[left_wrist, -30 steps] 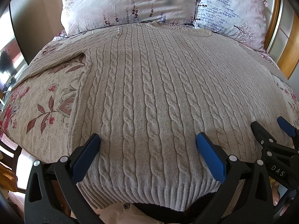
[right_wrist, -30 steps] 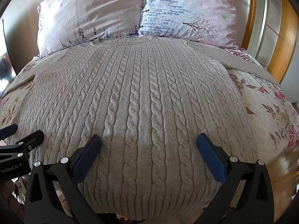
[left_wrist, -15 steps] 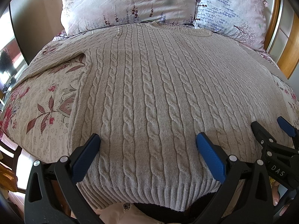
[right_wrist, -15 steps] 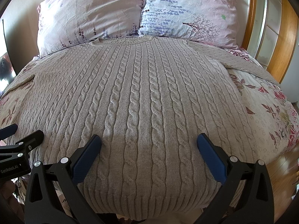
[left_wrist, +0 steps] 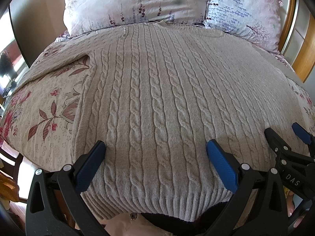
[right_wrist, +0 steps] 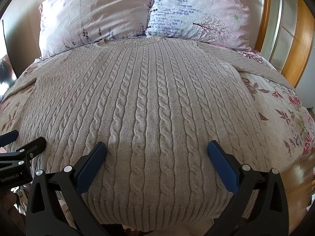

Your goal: Fold small clothes

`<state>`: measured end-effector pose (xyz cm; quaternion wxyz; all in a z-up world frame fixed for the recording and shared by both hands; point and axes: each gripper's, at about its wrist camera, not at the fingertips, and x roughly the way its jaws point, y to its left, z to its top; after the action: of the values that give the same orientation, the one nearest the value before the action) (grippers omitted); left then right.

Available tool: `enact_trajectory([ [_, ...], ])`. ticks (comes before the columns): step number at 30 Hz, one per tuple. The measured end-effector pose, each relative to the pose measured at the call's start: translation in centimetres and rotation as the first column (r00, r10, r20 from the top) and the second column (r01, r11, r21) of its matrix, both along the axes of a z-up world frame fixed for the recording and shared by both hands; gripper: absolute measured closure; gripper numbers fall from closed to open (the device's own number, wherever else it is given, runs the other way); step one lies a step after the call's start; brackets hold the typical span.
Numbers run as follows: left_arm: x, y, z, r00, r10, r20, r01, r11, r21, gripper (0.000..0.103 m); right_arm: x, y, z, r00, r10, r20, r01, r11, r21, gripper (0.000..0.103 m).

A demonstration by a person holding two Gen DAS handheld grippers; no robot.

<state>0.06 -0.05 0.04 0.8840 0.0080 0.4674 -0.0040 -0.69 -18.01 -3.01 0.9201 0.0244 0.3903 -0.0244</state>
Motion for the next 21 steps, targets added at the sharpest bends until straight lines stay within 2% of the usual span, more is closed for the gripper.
enact_trajectory([
  [7,0.6,0.0,0.1,1.000,-0.008,-0.020,0.008,1.000,0.003,0.002,0.2,0.1,0.1,0.999,0.030,-0.014,-0.030,0.999,-0.017,0.001],
  [12,0.9,0.0,0.1,0.999,-0.030,-0.024,0.030,1.000,0.006,0.002,0.9,-0.1,0.2,0.992,0.127,-0.016,-0.127,0.991,-0.034,0.001],
  [17,1.6,0.2,0.2,0.998,-0.052,-0.019,0.052,0.999,-0.002,0.002,1.7,-2.0,0.2,0.986,0.165,0.009,-0.165,0.985,0.047,0.001],
  [21,2.4,0.5,0.6,0.997,-0.070,0.033,0.071,0.997,-0.025,0.002,3.1,-5.8,1.7,0.995,0.092,0.039,-0.097,0.984,0.150,0.001],
])
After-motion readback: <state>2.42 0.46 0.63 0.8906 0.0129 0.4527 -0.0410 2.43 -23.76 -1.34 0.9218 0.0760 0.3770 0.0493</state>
